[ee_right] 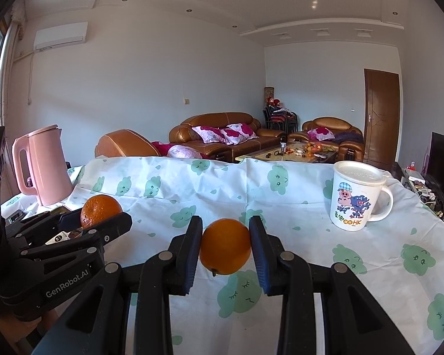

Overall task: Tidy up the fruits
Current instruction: 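Carry the orange with the left tool while the right tool carries its orange over the tin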

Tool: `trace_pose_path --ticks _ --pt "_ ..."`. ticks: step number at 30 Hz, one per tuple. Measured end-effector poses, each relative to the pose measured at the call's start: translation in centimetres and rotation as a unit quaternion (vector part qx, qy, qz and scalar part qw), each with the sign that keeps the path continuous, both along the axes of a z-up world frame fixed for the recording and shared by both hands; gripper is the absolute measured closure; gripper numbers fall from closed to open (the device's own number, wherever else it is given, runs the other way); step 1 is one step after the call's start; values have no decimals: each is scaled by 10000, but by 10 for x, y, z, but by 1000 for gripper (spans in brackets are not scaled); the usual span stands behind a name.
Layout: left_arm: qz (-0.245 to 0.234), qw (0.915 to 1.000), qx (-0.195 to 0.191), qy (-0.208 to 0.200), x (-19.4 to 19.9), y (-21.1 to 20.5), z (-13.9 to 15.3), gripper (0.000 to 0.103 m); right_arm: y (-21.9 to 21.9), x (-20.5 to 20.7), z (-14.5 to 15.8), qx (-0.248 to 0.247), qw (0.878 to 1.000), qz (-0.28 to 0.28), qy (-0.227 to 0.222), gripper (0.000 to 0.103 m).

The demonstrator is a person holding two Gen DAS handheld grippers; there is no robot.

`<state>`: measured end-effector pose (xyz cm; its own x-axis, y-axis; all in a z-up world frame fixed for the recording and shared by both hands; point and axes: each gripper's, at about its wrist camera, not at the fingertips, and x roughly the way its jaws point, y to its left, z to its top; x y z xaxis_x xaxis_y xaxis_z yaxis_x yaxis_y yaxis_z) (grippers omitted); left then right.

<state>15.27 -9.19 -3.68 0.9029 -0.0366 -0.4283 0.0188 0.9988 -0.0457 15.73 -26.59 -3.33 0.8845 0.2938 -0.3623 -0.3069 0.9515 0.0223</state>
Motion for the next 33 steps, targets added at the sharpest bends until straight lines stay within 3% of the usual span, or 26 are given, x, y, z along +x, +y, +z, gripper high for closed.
trace_pose_path --ticks 33 --pt "275 9974 251 -625 -30 0 8 55 4 -25 4 -93 9988 200 -436 68"
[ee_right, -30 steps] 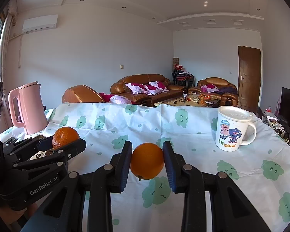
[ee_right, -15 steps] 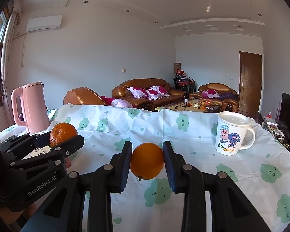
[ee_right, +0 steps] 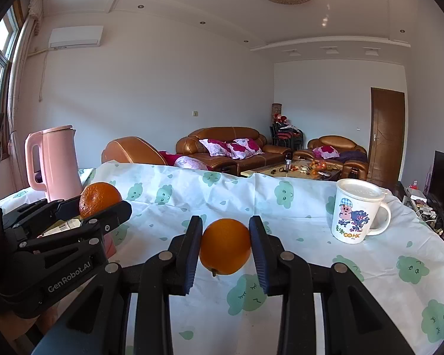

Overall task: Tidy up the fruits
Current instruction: 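Carry the orange with the left tool while the right tool carries its orange over the tin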

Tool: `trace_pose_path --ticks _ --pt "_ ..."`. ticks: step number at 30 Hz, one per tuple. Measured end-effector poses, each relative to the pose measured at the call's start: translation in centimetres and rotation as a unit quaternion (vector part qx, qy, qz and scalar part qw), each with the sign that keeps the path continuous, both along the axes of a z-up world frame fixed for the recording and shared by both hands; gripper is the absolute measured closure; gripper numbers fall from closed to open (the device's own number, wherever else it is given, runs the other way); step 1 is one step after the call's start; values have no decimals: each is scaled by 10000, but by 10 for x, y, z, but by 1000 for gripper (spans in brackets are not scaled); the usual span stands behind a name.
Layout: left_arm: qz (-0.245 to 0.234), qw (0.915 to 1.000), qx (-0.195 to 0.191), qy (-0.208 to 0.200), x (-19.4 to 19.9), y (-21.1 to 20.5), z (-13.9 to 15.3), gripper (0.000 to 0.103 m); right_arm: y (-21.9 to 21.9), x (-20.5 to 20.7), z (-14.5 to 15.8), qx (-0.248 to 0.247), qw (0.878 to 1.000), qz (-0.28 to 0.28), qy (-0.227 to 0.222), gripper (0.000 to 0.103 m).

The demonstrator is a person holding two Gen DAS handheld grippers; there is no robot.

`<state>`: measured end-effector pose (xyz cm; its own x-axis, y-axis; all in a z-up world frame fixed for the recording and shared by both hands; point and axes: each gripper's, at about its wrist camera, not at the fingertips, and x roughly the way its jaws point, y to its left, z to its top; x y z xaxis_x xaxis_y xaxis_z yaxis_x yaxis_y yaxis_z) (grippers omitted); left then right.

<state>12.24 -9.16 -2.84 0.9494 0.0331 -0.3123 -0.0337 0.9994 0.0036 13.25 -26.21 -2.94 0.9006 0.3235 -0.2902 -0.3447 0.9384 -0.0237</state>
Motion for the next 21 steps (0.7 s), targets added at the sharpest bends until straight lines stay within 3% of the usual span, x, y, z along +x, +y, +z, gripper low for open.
trace_pose_path --ticks 12,21 --pt "-152 9998 17 132 -15 6 -1 55 3 -10 0 7 9999 -99 76 68" --pt "-388 9986 -93 343 -35 17 -2 55 23 -20 0 4 9994 207 273 68"
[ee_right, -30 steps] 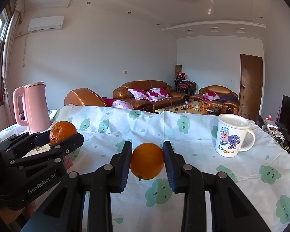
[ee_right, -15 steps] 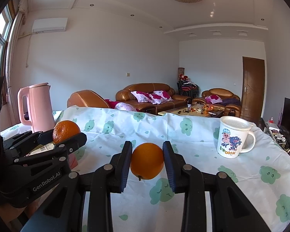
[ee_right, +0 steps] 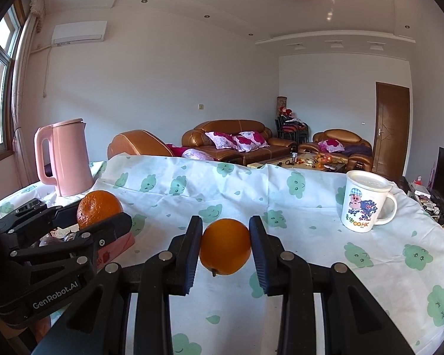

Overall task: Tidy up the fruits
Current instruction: 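Carry the orange with the left tool while the right tool carries its orange over the tin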

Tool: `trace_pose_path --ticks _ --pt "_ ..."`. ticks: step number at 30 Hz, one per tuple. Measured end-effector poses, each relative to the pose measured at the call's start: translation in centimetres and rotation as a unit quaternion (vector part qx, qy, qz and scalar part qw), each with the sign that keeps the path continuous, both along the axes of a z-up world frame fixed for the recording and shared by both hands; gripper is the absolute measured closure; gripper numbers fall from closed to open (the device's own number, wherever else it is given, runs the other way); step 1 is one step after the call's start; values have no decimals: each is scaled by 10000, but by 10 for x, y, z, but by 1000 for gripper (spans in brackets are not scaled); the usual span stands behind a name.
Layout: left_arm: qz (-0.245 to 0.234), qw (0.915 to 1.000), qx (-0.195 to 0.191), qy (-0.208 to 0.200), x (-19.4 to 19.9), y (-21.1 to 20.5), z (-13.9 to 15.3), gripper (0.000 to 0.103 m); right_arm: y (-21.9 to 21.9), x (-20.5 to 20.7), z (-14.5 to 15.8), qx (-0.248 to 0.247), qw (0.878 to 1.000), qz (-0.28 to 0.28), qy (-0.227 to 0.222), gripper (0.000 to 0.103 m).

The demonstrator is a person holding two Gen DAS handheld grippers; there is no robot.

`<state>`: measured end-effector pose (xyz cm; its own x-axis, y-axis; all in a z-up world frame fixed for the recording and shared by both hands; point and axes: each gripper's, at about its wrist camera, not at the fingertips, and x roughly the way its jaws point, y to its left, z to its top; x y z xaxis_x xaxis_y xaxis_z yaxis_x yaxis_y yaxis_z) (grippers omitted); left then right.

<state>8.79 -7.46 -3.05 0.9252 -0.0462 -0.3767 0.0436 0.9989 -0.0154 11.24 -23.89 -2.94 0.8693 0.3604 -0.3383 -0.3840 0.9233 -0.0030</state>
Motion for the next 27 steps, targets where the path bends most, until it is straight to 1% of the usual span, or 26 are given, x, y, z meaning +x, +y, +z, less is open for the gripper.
trace_pose_path --ticks 5,10,19,27 --pt "30 10000 -3 25 -11 11 1 55 19 -5 -1 -74 9998 172 18 68" --pt "148 9999 -55 42 -21 29 5 55 30 -7 0 1 9994 346 97 68" --pt "370 9993 -83 69 -39 62 9 55 55 -11 14 144 9967 779 190 68" --pt "691 9976 -32 86 -48 91 12 55 88 -18 28 54 9930 1173 148 68"
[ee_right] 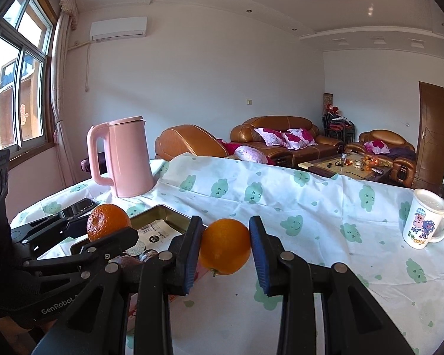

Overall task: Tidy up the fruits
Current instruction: 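Carry the orange with the left tool while the right tool carries its orange over the tin, then open the left tool over the tin while the right tool releases its orange into it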

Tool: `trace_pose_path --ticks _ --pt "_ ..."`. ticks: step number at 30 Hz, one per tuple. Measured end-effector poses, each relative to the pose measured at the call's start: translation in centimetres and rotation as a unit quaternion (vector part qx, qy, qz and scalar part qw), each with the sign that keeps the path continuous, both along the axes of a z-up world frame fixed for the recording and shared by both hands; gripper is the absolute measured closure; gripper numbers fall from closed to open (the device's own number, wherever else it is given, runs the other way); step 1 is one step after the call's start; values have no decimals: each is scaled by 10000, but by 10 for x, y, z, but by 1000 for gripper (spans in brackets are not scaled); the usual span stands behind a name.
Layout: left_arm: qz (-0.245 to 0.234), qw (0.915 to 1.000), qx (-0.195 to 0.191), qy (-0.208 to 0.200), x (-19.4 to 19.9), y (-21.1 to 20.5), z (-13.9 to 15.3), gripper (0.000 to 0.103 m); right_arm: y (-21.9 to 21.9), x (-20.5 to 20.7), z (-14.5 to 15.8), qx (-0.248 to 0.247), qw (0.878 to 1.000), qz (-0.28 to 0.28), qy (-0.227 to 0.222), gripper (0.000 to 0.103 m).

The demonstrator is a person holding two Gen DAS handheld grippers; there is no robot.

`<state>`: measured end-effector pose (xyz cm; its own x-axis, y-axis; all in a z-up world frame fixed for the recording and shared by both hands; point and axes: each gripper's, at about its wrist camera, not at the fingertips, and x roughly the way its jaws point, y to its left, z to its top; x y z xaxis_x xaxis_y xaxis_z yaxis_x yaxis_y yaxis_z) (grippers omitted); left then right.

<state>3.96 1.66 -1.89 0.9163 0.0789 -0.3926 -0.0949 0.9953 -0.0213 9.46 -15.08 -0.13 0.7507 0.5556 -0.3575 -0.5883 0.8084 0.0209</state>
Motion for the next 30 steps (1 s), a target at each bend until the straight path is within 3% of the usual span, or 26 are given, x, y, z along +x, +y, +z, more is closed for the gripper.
trace_pose_path --ticks 13,30 --pt "571 9982 -4 186 -1 56 -3 55 50 2 5 -138 9989 445 3 68" --pt "702 9946 195 735 18 87 -26 55 93 33 -32 -349 9955 540 701 68"
